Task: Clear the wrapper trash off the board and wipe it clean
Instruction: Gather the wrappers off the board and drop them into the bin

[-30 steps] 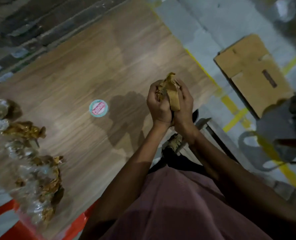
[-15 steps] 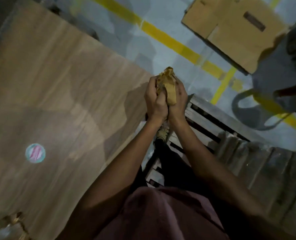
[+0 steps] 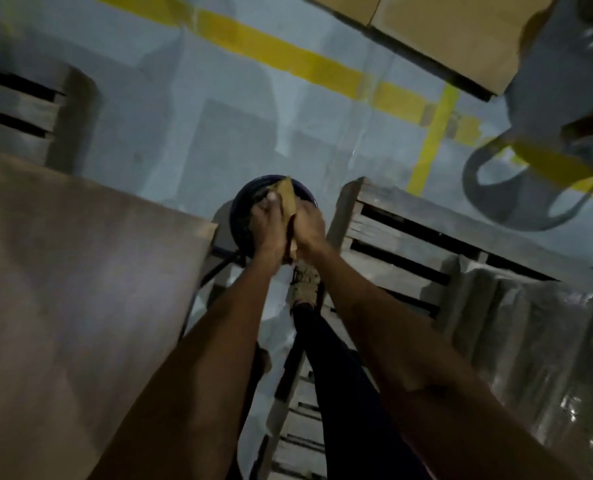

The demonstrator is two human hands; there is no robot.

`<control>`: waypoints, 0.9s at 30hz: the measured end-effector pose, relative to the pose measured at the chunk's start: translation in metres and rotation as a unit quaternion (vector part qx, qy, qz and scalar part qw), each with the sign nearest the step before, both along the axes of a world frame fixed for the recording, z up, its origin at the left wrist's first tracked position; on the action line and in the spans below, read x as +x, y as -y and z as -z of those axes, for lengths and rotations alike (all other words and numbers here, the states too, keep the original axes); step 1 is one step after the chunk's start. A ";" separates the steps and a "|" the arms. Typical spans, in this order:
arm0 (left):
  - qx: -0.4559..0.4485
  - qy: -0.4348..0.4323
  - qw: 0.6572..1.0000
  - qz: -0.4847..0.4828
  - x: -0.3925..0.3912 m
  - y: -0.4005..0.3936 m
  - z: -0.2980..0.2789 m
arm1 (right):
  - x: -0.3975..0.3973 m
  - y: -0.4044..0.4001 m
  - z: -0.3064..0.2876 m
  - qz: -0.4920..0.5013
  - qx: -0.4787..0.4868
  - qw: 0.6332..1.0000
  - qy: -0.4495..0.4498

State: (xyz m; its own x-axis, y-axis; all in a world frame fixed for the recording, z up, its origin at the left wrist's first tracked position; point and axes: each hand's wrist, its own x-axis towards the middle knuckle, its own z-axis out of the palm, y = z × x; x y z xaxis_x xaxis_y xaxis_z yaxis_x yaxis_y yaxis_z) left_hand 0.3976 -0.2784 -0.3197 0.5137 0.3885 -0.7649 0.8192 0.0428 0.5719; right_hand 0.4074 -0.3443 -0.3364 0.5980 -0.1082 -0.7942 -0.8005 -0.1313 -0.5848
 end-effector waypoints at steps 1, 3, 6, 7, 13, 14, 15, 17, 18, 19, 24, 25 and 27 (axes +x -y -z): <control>-0.003 -0.008 1.000 -0.005 0.001 -0.007 0.023 | 0.002 -0.003 0.022 -0.010 0.015 1.000 -0.001; 0.007 -0.004 1.000 -0.024 0.003 -0.023 0.074 | 0.006 -0.007 0.051 -0.033 0.033 0.999 0.004; 0.006 -0.003 0.998 -0.064 0.008 -0.037 0.126 | 0.016 -0.011 0.090 -0.030 0.056 0.998 0.024; 0.007 -0.002 0.998 -0.069 0.010 -0.037 0.134 | 0.019 -0.011 0.100 -0.028 0.056 0.998 0.025; 0.028 0.028 0.994 -0.101 0.021 -0.031 0.126 | 0.035 0.006 0.155 -0.092 -0.012 0.996 0.010; 0.032 0.023 0.994 -0.100 0.019 -0.033 0.129 | 0.036 0.009 0.157 -0.119 -0.017 0.993 0.011; 0.038 0.016 0.994 -0.097 0.017 -0.034 0.130 | 0.037 0.012 0.155 -0.142 -0.023 0.990 0.006; 0.048 0.001 0.995 -0.089 0.007 -0.035 0.130 | 0.037 0.015 0.152 -0.128 -0.026 0.991 0.009; 0.048 -0.002 0.995 -0.089 0.002 -0.035 0.128 | 0.037 0.015 0.151 -0.077 -0.025 0.997 0.013; 0.043 -0.005 0.995 -0.093 -0.003 -0.034 0.123 | 0.037 0.012 0.144 0.004 -0.018 1.000 0.005; -0.037 -0.025 0.995 -0.091 -0.026 -0.026 0.088 | 0.041 0.001 0.117 0.301 0.068 0.950 -0.054; -0.047 -0.032 0.995 -0.083 -0.032 -0.026 0.084 | 0.038 0.001 0.113 0.292 0.051 0.953 -0.057; -0.053 -0.045 0.995 -0.065 -0.043 -0.025 0.076 | 0.028 0.004 0.107 0.266 0.011 0.962 -0.058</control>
State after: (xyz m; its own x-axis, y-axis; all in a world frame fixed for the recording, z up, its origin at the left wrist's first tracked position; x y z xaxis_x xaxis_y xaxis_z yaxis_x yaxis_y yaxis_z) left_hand 0.3549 -0.2536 -0.3953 0.3916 0.3626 -0.8457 0.8505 0.2080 0.4831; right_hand 0.4349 -0.3481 -0.4435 0.3701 -0.3569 -0.8577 -0.8106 0.3269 -0.4858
